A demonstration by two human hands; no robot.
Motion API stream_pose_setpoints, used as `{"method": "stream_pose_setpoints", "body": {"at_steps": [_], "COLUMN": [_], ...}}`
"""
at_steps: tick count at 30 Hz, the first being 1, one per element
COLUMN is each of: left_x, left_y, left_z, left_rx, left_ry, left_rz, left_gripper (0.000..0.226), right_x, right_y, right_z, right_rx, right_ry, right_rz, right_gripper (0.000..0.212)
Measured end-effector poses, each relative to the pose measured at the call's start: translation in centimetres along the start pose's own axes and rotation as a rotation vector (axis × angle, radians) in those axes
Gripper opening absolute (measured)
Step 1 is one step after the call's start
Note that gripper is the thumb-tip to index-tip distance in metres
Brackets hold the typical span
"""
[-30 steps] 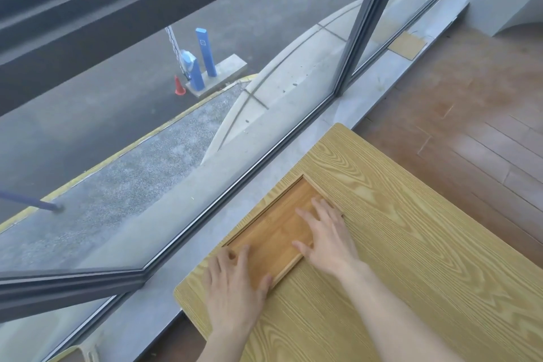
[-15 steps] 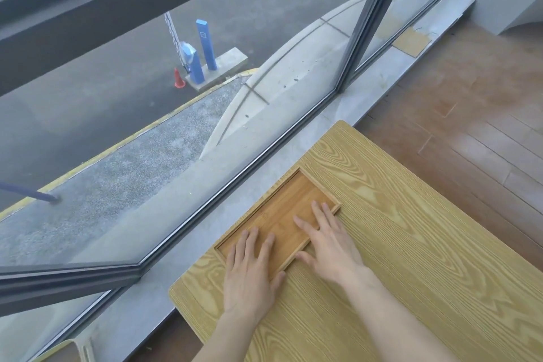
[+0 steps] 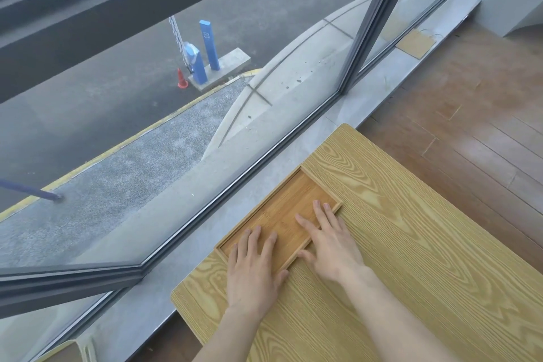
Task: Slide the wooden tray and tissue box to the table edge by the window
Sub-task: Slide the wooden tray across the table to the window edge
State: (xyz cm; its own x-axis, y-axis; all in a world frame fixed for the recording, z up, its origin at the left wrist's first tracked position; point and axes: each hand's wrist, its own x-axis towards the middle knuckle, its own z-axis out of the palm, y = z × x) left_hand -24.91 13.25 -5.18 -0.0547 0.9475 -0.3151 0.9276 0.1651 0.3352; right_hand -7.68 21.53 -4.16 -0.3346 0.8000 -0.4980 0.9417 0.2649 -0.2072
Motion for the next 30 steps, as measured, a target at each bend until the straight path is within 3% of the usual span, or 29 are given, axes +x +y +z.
{"method": "stream_pose_setpoints", "body": {"at_steps": [13, 22, 30], "left_x": [0.8, 5.8, 8.7], "left_y": [0.1, 3.3, 11.0], "left_z": [-1.0, -5.0, -6.2], "left_rx": [0.057, 0.086, 0.174], "left_ry": [0.012, 0.038, 0.018], "left_rz": [0.046, 0.293, 0.528], "left_gripper": [0.076, 0.086, 0.093], "right_x": [-1.6, -5.3, -12.6], "right_y": [0.6, 4.1, 10.0], "right_z": [0.2, -2.6, -3.6], "right_rx": [-0.022, 0.067, 0.136], "right_ry": [0.100, 0.158, 0.223], "right_rz": [0.049, 0.274, 0.552], "right_gripper": [0.087, 0.098, 0.101]}}
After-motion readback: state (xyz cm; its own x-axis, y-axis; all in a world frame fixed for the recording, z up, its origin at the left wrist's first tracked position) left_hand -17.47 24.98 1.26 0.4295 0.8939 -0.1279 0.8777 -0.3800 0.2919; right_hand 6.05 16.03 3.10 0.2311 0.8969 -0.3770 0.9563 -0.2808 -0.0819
